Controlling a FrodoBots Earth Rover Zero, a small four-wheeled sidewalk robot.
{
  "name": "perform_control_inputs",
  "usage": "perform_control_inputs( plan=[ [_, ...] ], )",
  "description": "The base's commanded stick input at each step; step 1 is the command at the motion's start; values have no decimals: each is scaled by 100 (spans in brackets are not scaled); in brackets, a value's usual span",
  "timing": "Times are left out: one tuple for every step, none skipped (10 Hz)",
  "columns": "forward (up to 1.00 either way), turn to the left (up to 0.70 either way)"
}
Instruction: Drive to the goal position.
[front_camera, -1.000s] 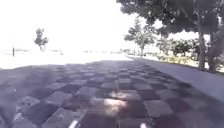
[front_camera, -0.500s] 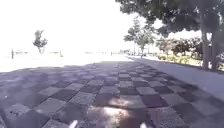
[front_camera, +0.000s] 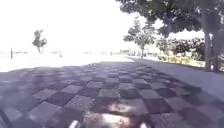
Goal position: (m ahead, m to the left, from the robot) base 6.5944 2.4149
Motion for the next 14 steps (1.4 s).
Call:
perform_control_inputs(
  plan=[
    [70, -35],
    [70, -35],
    [70, -35],
    [70, -35],
    [70, -35],
    [70, -35],
    [70, -35],
    [70, -35],
    [70, -26],
    [70, -13],
    [70, 0],
    [70, 0],
    [70, 0],
    [70, 0]
  ],
)
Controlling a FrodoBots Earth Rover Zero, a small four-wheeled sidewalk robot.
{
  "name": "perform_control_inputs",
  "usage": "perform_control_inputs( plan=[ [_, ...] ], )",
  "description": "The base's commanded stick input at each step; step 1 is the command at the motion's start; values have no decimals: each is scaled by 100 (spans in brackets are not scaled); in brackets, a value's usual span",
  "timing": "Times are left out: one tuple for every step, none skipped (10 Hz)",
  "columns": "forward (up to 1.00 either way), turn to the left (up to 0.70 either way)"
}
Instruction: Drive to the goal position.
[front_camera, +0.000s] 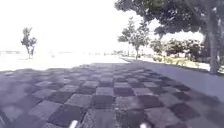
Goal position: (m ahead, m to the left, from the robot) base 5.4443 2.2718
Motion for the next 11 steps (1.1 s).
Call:
perform_control_inputs(
  plan=[
    [70, 0],
    [70, 0],
    [70, 0],
    [70, 0],
    [70, 0],
    [70, 0],
    [70, 0],
    [70, 0],
    [70, 0],
    [70, 0],
    [70, 0]
  ],
)
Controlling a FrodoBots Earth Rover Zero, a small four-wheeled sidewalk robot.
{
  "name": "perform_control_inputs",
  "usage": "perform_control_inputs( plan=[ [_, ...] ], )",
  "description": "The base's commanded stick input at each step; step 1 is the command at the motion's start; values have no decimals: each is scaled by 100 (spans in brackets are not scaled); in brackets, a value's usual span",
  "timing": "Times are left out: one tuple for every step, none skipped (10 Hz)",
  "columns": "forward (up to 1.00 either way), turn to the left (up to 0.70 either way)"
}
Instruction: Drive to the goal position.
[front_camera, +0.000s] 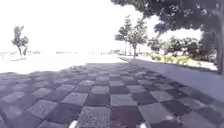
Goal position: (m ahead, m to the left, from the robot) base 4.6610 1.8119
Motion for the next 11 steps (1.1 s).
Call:
perform_control_inputs(
  plan=[
    [70, 0],
    [70, 0],
    [70, 0],
    [70, 0],
    [70, 0],
    [70, 0],
    [70, 0],
    [70, 0],
    [70, 0],
    [70, 0],
    [70, 0]
  ],
)
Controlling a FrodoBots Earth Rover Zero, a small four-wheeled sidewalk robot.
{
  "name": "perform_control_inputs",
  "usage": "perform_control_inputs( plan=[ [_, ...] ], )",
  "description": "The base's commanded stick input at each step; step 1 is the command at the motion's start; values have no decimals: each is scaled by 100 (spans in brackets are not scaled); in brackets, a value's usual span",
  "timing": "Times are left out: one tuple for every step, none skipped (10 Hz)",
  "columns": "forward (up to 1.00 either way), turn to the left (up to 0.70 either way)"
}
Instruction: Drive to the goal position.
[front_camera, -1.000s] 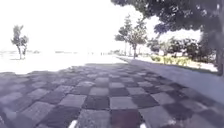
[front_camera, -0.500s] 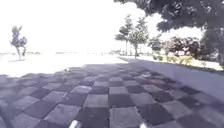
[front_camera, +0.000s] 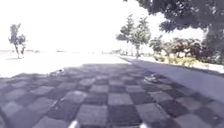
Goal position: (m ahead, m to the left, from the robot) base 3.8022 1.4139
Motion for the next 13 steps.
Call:
perform_control_inputs(
  plan=[
    [70, 0],
    [70, 0],
    [70, 0],
    [70, 0],
    [70, 0],
    [70, 0],
    [70, 0],
    [70, 0],
    [70, 0],
    [70, 0],
    [70, 0],
    [70, 0],
    [70, 0]
  ],
)
